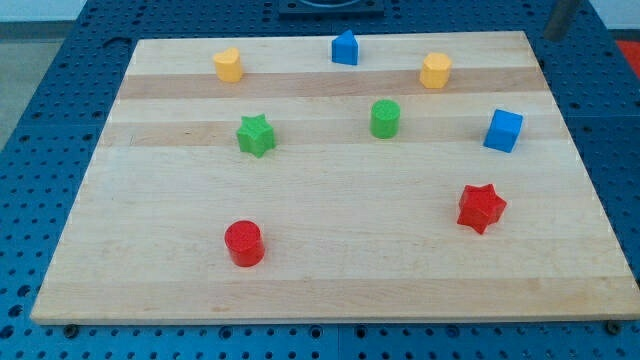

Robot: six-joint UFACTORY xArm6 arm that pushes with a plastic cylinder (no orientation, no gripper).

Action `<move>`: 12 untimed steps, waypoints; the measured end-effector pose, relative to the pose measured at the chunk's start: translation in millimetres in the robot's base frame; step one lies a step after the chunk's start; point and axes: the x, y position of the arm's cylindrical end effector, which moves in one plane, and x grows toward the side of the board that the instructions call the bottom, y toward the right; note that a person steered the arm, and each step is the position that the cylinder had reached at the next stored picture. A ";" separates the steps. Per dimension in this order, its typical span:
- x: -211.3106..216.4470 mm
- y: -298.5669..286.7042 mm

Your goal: Point your arm at the blue cube

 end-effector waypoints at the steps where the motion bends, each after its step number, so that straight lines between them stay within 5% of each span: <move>1: 0.0 0.0; 9: 18.0 10.8; 12: 62.9 9.9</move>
